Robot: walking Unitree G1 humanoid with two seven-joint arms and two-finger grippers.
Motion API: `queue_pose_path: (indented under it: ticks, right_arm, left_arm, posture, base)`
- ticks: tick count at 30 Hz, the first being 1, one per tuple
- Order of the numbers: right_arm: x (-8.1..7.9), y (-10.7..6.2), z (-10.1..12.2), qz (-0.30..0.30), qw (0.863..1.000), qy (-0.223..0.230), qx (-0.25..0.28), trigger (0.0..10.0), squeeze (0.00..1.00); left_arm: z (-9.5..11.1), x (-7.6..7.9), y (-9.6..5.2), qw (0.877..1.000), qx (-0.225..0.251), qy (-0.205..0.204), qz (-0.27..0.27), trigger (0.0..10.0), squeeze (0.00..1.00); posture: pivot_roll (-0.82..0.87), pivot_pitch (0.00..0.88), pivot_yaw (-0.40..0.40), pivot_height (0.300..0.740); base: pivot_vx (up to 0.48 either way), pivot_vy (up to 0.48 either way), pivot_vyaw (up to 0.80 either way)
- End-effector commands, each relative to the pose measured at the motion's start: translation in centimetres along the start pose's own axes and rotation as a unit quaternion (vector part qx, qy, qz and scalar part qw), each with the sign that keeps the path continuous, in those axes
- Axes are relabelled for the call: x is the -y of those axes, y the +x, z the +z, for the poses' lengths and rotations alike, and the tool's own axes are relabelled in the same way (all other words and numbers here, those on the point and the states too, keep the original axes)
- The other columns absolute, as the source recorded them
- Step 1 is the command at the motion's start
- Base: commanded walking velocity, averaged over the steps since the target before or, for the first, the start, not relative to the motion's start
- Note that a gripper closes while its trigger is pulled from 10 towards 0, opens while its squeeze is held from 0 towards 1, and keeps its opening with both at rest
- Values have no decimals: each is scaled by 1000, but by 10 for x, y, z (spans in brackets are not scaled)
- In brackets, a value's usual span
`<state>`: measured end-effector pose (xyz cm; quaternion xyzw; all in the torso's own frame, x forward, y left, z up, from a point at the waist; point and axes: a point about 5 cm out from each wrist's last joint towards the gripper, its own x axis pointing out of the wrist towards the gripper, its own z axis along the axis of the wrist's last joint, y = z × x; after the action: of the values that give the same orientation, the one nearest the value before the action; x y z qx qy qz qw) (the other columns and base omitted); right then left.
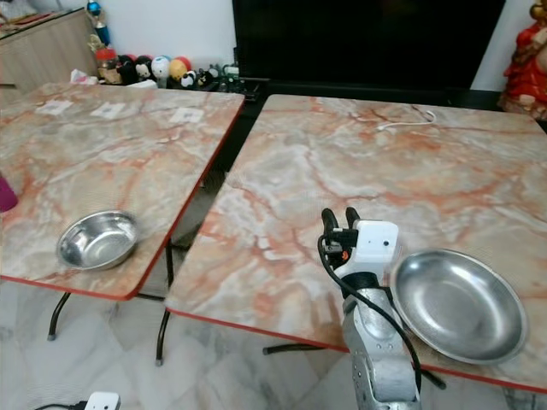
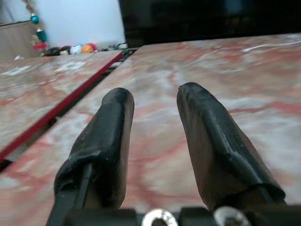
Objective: Setting the table
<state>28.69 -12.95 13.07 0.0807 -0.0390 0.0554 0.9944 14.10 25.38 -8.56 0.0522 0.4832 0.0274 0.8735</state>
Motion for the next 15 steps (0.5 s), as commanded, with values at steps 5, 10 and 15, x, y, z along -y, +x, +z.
queue_pose_path:
  ticks: [5, 10, 15]
  right_arm:
    - [4, 1, 2, -13, 1000, -4, 4, 10000, 0]
    - [2, 3, 2, -13, 1000, -2, 5, 10000, 0]
    - [1, 4, 1, -13, 1000, -1, 5, 10000, 0]
  left_arm:
    - [1, -2, 0, 1000, -2, -2, 2, 10000, 0]
    - [1, -2, 0, 1000, -1, -2, 2, 10000, 0]
    - [2, -2, 0, 1000, 0, -3, 4, 10000, 0]
  posture:
    - [-99, 20, 33, 740]
    - [-95, 23, 35, 740]
    - [-92, 25, 36, 740]
  base:
    - [0, 480, 0]
    - [0, 480, 0]
    - [0, 480, 0]
